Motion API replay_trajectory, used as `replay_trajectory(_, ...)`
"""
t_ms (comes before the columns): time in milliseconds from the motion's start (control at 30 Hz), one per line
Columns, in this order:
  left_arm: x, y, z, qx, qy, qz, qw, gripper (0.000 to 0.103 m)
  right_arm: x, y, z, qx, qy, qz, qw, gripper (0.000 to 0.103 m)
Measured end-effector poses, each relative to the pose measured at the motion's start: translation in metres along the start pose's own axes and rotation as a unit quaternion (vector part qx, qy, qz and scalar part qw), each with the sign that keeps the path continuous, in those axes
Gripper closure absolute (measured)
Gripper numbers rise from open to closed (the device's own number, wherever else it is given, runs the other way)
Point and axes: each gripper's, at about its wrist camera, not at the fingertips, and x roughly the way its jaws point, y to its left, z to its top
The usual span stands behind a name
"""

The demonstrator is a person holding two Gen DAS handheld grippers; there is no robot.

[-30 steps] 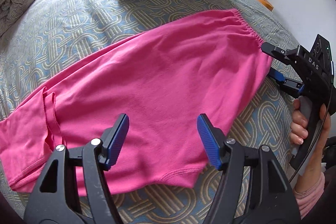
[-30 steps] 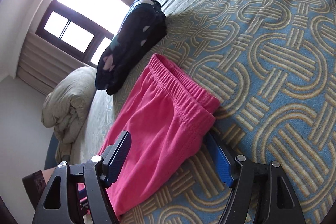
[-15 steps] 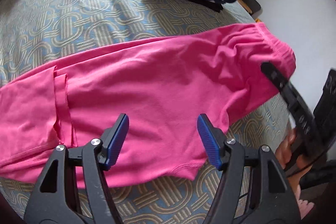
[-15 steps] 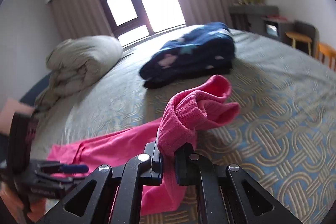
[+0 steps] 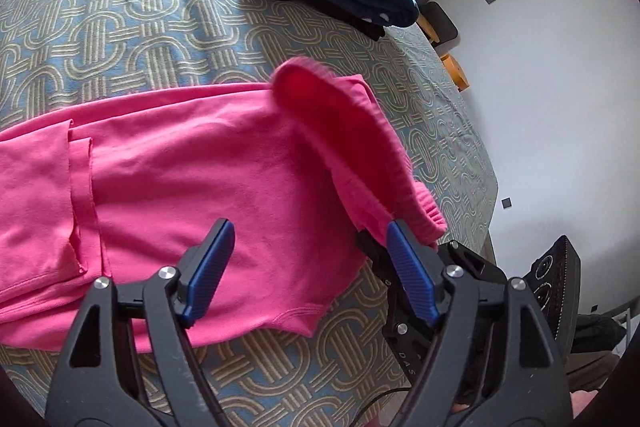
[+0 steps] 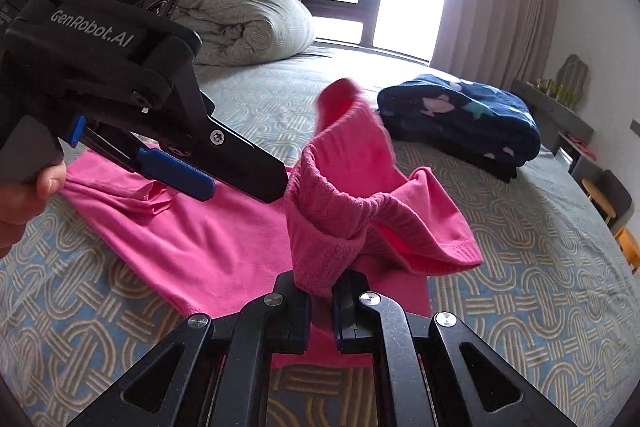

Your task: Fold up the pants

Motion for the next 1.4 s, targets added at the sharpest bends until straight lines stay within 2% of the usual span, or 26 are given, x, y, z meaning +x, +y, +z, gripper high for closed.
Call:
replay_trajectory(100, 0.003, -0.001, 0.002, -0.008, 0.006, -0.022, 0.9997, 0.025, 0.0, -0.009, -0.007, 0.006, 0.008, 0.002, 1.0, 0.096)
replay_trajectory(200, 0.004, 0.0, 0.004, -0.016, 0.008, -0.039, 0.9991, 0.024, -0.001, -0.001, -0.009, -0.02, 0.007, -0.011, 1.0, 0.096)
replay_trajectory(333, 0.008, 0.012, 0.005, -0.05, 0.016, -0.048, 0.9975, 0.024, 0.002, 0.021, -0.007, -0.072, -0.003, -0.03, 0.997, 0.096)
replay_trajectory(433, -0.001, 0.023, 0.006, -0.071, -0.001, -0.055, 0.996, 0.024, 0.007, 0.043, -0.007, -0.132, -0.008, -0.051, 0.99, 0.096)
replay_trajectory(533, -0.017, 0.037, 0.005, -0.088, -0.027, -0.056, 0.9942, 0.024, 0.012, 0.071, -0.009, -0.217, -0.018, -0.066, 0.974, 0.096)
replay_trajectory(633, -0.027, 0.058, -0.001, -0.105, -0.037, -0.04, 0.993, 0.024, 0.017, 0.107, -0.016, -0.319, -0.034, -0.074, 0.944, 0.096)
replay_trajectory(733, -0.032, 0.081, -0.012, -0.126, -0.039, -0.023, 0.991, 0.024, 0.021, 0.136, -0.024, -0.386, -0.044, -0.061, 0.92, 0.096)
replay_trajectory(800, -0.032, 0.096, -0.019, -0.148, -0.036, -0.027, 0.9879, 0.024, 0.023, 0.147, -0.029, -0.406, -0.044, -0.047, 0.911, 0.096)
replay_trajectory(867, -0.032, 0.106, -0.026, -0.164, -0.034, -0.03, 0.9854, 0.024, 0.026, 0.15, -0.035, -0.409, -0.03, -0.034, 0.911, 0.091)
replay_trajectory(933, -0.033, 0.11, -0.03, -0.166, -0.036, -0.035, 0.9849, 0.024, 0.029, 0.146, -0.04, -0.401, -0.018, -0.031, 0.915, 0.088)
replay_trajectory(1000, -0.033, 0.108, -0.031, -0.159, -0.037, -0.036, 0.986, 0.024, 0.022, 0.134, -0.042, -0.369, -0.014, -0.018, 0.929, 0.082)
replay_trajectory(1033, -0.032, 0.107, -0.031, -0.154, -0.037, -0.035, 0.9867, 0.024, 0.019, 0.125, -0.039, -0.344, -0.008, -0.005, 0.939, 0.072)
replay_trajectory(1067, -0.032, 0.106, -0.031, -0.151, -0.036, -0.036, 0.9872, 0.024, 0.015, 0.115, -0.036, -0.313, 0.002, 0.017, 0.95, 0.056)
replay_trajectory(1133, -0.028, 0.103, -0.031, -0.148, -0.03, -0.041, 0.9877, 0.024, 0.006, 0.093, -0.029, -0.248, 0.013, 0.058, 0.967, 0.043)
replay_trajectory(1200, -0.027, 0.102, -0.033, -0.143, -0.027, -0.043, 0.9884, 0.024, -0.003, 0.069, -0.022, -0.183, 0.019, 0.09, 0.979, 0.043)
replay_trajectory(1267, -0.026, 0.1, -0.035, -0.134, -0.024, -0.04, 0.9898, 0.024, -0.009, 0.044, -0.016, -0.104, 0.027, 0.133, 0.985, 0.043)
replay_trajectory(1333, -0.026, 0.098, -0.036, -0.125, -0.022, -0.039, 0.9911, 0.024, -0.003, 0.012, -0.01, -0.005, 0.041, 0.168, 0.985, 0.043)
replay_trajectory(1400, -0.028, 0.097, -0.041, -0.118, -0.021, -0.038, 0.9921, 0.024, 0.013, -0.018, -0.001, 0.099, 0.059, 0.189, 0.975, 0.043)
